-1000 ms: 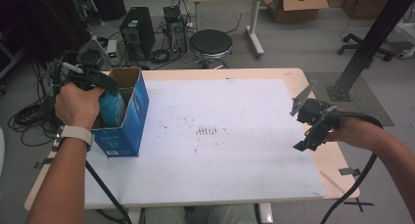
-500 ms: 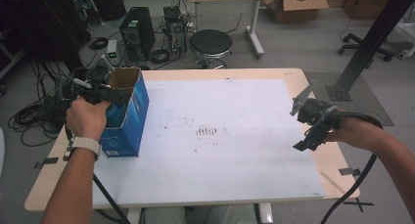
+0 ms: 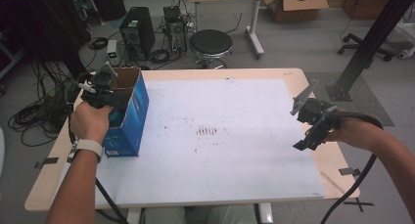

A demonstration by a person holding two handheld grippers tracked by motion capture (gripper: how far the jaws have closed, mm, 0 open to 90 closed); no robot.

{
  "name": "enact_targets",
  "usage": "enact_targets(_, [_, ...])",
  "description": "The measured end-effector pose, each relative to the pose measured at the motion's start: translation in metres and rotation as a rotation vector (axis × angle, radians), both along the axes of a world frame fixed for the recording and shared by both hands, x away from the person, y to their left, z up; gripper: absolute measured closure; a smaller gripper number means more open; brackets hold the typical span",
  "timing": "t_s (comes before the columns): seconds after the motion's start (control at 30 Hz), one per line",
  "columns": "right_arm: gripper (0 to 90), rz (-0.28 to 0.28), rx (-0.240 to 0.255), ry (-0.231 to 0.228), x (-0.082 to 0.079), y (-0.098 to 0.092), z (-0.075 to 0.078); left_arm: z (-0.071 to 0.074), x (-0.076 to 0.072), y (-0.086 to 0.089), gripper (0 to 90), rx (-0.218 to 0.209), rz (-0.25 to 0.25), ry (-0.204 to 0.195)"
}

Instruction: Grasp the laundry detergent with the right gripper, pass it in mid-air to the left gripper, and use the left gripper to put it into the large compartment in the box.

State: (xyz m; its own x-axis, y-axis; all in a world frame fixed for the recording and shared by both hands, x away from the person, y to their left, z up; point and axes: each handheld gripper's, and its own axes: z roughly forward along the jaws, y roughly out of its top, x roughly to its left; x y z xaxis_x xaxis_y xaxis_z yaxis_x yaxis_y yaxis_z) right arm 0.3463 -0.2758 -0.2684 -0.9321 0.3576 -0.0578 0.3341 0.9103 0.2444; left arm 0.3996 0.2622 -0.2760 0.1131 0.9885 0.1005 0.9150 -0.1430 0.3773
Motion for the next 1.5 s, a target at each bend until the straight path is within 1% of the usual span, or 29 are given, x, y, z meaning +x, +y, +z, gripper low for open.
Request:
enact_targets(0.3, [6.8, 0.002, 0.002, -0.002, -0.001, 0.000, -0.002, -0.001, 0.000, 0.002, 37.9, -0.010, 0.005, -0.008])
enact_targets(0.5, [6.8, -0.001, -0.004, 0.000, -0.003, -0.002, -0.003, -0.001, 0.000, 0.004, 37.6, -0.021, 0.004, 0.003])
enact_targets(0.53, [6.7, -0.004, -0.003, 0.000, -0.003, -0.002, -0.003, -0.001, 0.000, 0.004, 37.3, -0.031, 0.005, 0.000])
enact_targets(0.63, [6.7, -0.004, -0.006, 0.002, -0.004, -0.002, -0.002, 0.002, -0.001, 0.006, 35.3, -0.027, 0.008, -0.007])
enact_targets(0.7, [6.7, -0.002, -0.005, 0.001, -0.004, -0.001, -0.003, 0.006, -0.003, 0.007, 34.8, -0.032, 0.011, -0.012])
enact_targets(0.77, [6.7, -0.001, -0.003, -0.001, -0.004, -0.001, -0.003, 0.009, -0.004, 0.008, 31.2, -0.031, 0.011, -0.016])
enact_targets(0.8, [6.7, 0.000, -0.003, -0.002, -0.004, -0.001, -0.002, 0.012, -0.004, 0.008, 31.1, -0.030, 0.010, -0.015])
enact_targets(0.9, [6.6, 0.001, -0.003, -0.004, -0.005, 0.000, -0.001, 0.017, -0.006, 0.009, 28.4, -0.034, 0.007, -0.027])
enact_targets(0.97, [6.7, 0.002, -0.002, -0.005, -0.005, 0.001, -0.001, 0.021, -0.008, 0.008, 27.1, -0.021, 0.003, -0.034])
enact_targets(1.1, [6.7, 0.004, -0.005, -0.005, -0.007, 0.001, -0.001, 0.024, -0.009, 0.006, 24.3, -0.014, -0.003, -0.030])
enact_targets(1.2, [6.6, 0.003, -0.007, -0.005, -0.008, 0.001, 0.001, 0.029, -0.011, 0.005, 21.9, -0.018, -0.012, -0.029])
enact_targets(1.27, [6.6, 0.001, -0.009, -0.006, -0.008, 0.001, 0.002, 0.033, -0.012, 0.003, 19.7, -0.027, -0.019, -0.024])
enact_targets(1.5, [6.6, -0.002, -0.010, -0.010, -0.009, 0.000, 0.005, 0.054, -0.015, -0.008, 16.5, -0.029, -0.058, -0.024])
